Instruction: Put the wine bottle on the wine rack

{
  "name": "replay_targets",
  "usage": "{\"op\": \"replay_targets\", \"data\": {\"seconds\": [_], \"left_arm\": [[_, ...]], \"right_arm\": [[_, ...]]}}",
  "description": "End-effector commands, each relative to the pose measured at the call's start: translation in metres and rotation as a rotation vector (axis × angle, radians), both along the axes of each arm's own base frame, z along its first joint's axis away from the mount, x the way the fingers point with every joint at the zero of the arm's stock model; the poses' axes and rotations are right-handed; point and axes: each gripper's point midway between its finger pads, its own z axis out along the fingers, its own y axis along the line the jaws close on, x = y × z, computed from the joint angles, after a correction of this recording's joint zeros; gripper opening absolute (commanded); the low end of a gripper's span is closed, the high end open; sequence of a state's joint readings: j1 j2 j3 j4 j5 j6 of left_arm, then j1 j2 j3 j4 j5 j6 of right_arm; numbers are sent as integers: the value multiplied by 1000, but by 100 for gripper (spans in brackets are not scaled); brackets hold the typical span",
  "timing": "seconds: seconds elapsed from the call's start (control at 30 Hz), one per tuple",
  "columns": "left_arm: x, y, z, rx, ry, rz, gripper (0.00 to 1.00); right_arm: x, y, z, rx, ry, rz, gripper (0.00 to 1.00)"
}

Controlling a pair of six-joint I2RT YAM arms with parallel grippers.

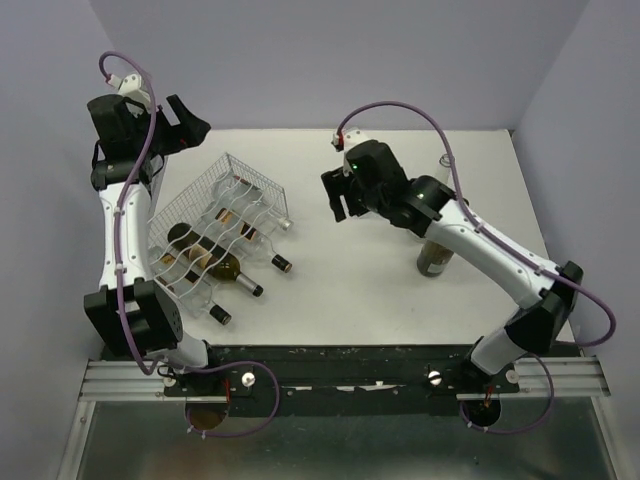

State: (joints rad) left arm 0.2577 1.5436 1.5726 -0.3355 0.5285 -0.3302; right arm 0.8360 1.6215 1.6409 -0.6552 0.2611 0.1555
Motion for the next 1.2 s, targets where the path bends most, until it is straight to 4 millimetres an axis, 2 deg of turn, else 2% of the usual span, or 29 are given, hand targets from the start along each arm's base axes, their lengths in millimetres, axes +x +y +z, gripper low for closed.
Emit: {"op": "replay_targets", "data": {"seconds": [0.0,0.1,0.23,0.3,0.33,0.37,0.47,0.6,0.73,0.87,1.0,1.17], "left_arm": [[-35,-44,25,-63,-74,-161,99],[-52,-74,32,-55,-114,-256,99],[-67,-115,31,-33,-115,-377,99],[-73,-138,29,-22,-116,-426,99],[-74,-142,25,-21,-108,-436,99],[-79,-163,21,-23,-101,-493,99],[-89,-190,9,-17,-68,-570,99],[-102,-214,-1,-7,-39,-654,99],[-115,-231,3,-54,-28,-726,99],[-121,-237,0,-70,-12,-748,99],[-126,-241,-4,-75,-4,-759,99],[-131,-245,-9,-81,1,-776,99]], "right_arm": [[-17,-75,40,-123,-57,-157,85],[-27,-115,58,-186,-93,-256,87],[-38,-178,85,-279,-195,-464,85],[-42,-204,91,-316,-241,-556,85],[-44,-214,91,-324,-252,-584,85],[-45,-224,90,-332,-253,-612,85],[-49,-245,75,-337,-213,-674,85],[-47,-253,43,-285,-122,-700,73],[-44,-247,14,-236,-48,-714,73],[-38,-246,-7,-204,-14,-741,70],[-31,-246,-13,-167,-29,-759,62],[-31,-249,-9,-140,-51,-778,52]]}}
